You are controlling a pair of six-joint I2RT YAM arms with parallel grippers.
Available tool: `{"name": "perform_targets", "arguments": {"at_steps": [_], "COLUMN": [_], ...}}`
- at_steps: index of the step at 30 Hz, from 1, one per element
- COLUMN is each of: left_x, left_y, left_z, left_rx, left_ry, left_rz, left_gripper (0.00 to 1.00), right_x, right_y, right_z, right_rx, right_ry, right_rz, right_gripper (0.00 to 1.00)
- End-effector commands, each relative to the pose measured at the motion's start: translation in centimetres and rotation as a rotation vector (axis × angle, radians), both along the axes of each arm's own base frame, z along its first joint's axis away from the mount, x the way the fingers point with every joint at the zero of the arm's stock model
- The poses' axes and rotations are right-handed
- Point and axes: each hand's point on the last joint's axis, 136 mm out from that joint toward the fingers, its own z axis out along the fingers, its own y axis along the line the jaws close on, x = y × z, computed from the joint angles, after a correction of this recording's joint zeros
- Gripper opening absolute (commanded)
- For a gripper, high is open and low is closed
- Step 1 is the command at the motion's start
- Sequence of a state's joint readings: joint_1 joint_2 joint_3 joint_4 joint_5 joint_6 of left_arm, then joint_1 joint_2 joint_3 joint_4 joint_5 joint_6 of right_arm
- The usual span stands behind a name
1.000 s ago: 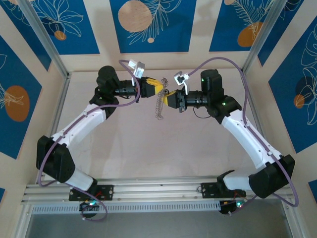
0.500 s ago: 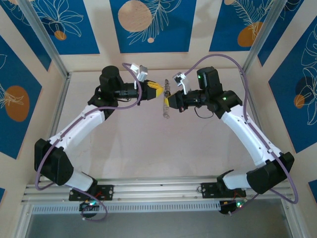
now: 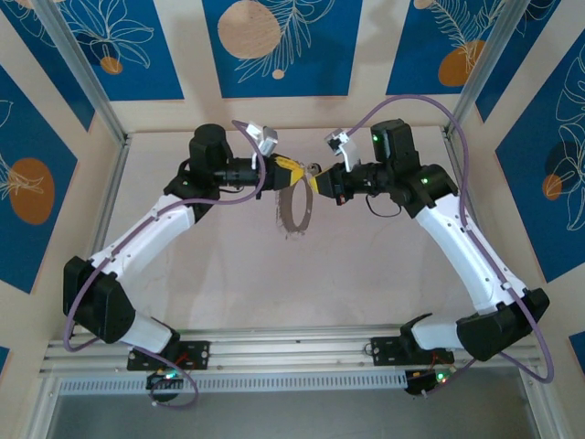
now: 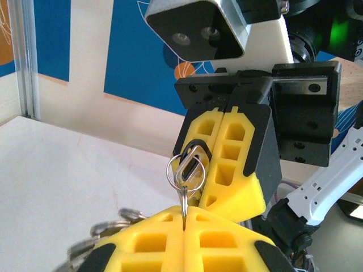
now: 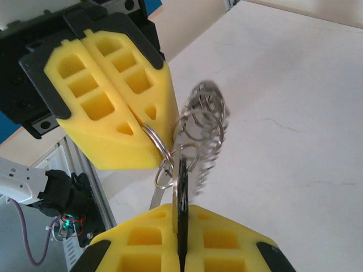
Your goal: Put the keys on the keyring
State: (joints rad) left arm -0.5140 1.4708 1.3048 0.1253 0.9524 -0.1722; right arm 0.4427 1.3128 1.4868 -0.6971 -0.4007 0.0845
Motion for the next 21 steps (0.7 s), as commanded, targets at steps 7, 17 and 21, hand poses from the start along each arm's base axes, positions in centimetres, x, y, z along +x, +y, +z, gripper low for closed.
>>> {"name": "perform_targets", "arguments": {"at_steps": [7, 17, 21], "left_x": [-0.5, -0.8, -0.9], "left_y": [0.3, 0.2, 0.3], "left_z": [1.8, 1.9, 2.2], "left_rx": [-0.019, -0.029, -0.035], "left_ry": [-0.051, -0.051, -0.061], "left_rz": [-0.003, -0.015, -0.008], "left_gripper": [0.00, 0.00, 0.00], "right_x": [-0.4, 0.8, 1.2], "right_y": [-0.3, -0.9, -1.0], "right_z": [2.2, 1.0, 0.3], "right_rx": [0.036, -0.044, -0.070], "right_ry": [-0.064, -0.062, -0.059], "right_rz": [0.015, -0.039, -0.054], "right_gripper": [0.00, 0.00, 0.00]}}
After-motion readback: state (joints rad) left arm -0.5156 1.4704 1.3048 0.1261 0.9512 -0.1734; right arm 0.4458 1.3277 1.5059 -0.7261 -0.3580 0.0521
